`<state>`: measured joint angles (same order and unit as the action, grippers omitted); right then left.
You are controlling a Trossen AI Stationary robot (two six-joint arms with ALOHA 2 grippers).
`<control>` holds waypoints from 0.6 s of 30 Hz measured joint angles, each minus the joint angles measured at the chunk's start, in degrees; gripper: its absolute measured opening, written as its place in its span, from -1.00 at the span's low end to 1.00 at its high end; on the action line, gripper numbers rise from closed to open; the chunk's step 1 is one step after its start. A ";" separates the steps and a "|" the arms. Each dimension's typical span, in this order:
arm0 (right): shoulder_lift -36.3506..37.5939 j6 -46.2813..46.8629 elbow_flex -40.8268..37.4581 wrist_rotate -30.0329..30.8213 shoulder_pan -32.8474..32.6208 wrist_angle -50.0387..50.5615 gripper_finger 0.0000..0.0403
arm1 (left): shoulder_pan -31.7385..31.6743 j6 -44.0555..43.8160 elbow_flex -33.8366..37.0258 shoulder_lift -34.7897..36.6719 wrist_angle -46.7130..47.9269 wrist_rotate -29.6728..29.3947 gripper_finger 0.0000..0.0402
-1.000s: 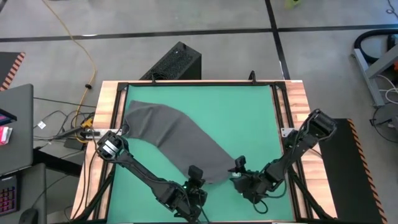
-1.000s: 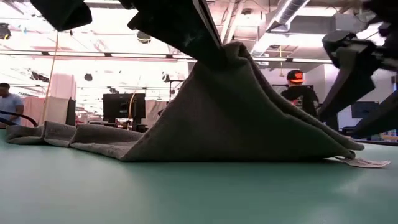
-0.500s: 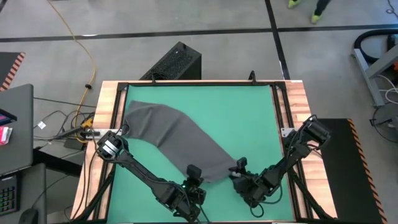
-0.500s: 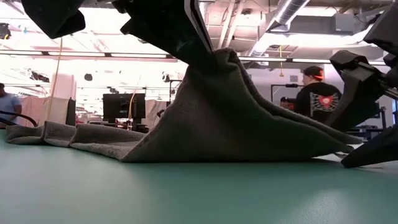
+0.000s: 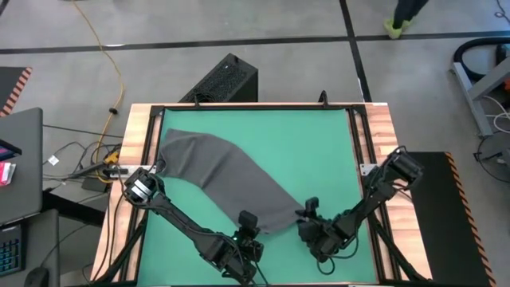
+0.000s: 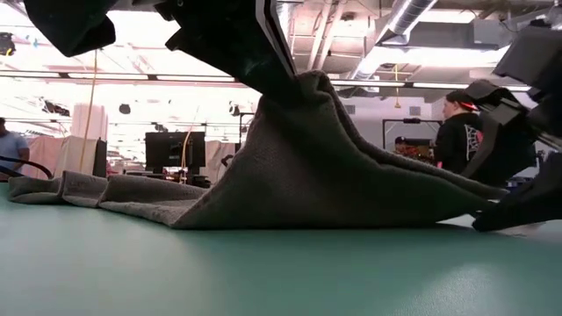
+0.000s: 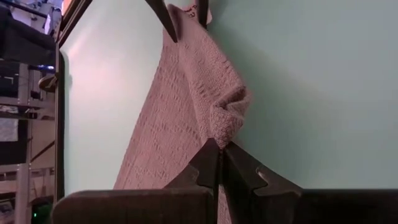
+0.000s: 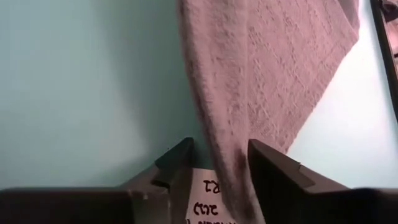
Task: Roll towel
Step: Roll the gray towel
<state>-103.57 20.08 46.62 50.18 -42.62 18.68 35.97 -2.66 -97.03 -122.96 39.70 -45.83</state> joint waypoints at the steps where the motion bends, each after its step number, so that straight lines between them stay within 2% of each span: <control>1: 0.00 0.00 -0.01 -0.07 0.35 0.08 -0.17 | 0.00 0.00 0.00 0.00 0.00 0.08 -1.00; 6: -0.02 3.48 -0.03 -0.38 1.93 0.45 -0.48 | 0.07 -0.09 0.00 0.00 -0.04 0.11 -1.00; 10: -0.23 8.09 1.42 0.29 2.11 4.05 -0.88 | 0.10 -0.16 0.00 0.10 -0.68 0.13 -1.00; 14: -0.52 8.63 5.42 3.30 1.10 9.60 -0.92 | 0.26 0.05 -1.02 0.28 -1.23 0.16 -1.00; 18: -0.42 10.03 12.56 2.27 -1.01 18.48 -0.92 | 0.95 1.80 -5.45 0.35 -1.85 -0.48 -1.00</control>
<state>-103.98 30.11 59.18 52.44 -43.62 37.16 36.91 -0.86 -102.49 -122.61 37.86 -46.30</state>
